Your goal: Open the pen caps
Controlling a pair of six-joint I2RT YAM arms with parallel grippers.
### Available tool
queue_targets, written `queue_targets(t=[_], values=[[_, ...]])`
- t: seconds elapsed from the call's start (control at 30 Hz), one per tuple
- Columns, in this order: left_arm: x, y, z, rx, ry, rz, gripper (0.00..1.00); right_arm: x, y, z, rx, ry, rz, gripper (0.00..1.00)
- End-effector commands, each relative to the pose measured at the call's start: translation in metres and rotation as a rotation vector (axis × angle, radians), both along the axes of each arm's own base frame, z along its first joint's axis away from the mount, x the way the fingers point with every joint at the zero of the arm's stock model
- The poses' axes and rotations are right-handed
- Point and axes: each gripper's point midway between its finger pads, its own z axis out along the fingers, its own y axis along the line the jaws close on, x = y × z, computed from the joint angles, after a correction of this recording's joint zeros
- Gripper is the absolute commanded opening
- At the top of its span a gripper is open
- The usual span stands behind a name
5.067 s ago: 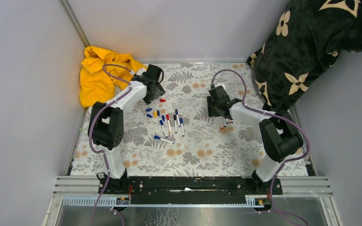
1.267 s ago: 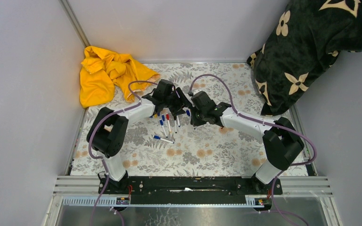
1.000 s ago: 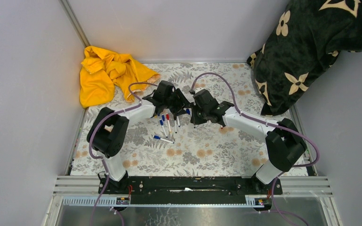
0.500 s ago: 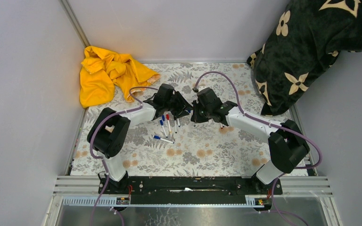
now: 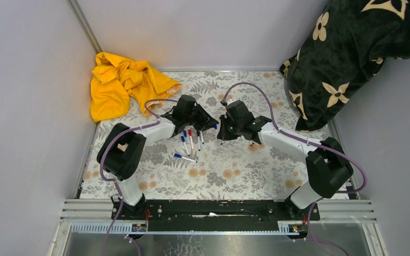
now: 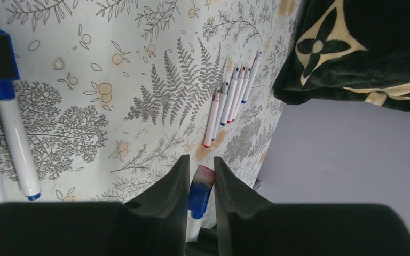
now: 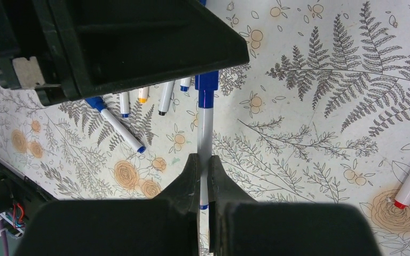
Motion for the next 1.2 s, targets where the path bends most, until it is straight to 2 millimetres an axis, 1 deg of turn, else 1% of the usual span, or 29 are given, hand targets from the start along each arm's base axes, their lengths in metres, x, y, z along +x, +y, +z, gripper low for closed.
queue_targets(t=[0.0, 0.07, 0.33, 0.4, 0.6, 0.83, 1.17], values=[[0.0, -0.006, 0.021, -0.053, -0.064, -0.017, 0.25, 0.005, 0.005, 0.024, 0.071, -0.049, -0.002, 0.0], [-0.001, -0.005, 0.022, -0.053, -0.065, -0.019, 0.23, 0.006, 0.004, 0.025, 0.072, -0.051, -0.004, 0.0], [-0.002, -0.001, 0.022, -0.035, -0.06, 0.006, 0.05, 0.005, -0.002, 0.025, 0.067, -0.057, -0.014, 0.0], [-0.002, 0.0, 0.024, -0.028, -0.058, 0.015, 0.01, 0.005, -0.001, 0.025, 0.068, -0.057, -0.009, 0.07], [-0.005, -0.002, 0.021, 0.007, -0.041, 0.017, 0.0, 0.011, 0.004, 0.03, 0.074, -0.064, -0.004, 0.23], [-0.007, -0.005, 0.023, 0.013, -0.029, 0.023, 0.0, 0.02, 0.01, 0.033, 0.075, -0.071, -0.007, 0.25], [-0.002, -0.006, 0.032, 0.005, -0.022, 0.044, 0.0, 0.024, 0.015, 0.022, 0.073, -0.052, -0.01, 0.26]])
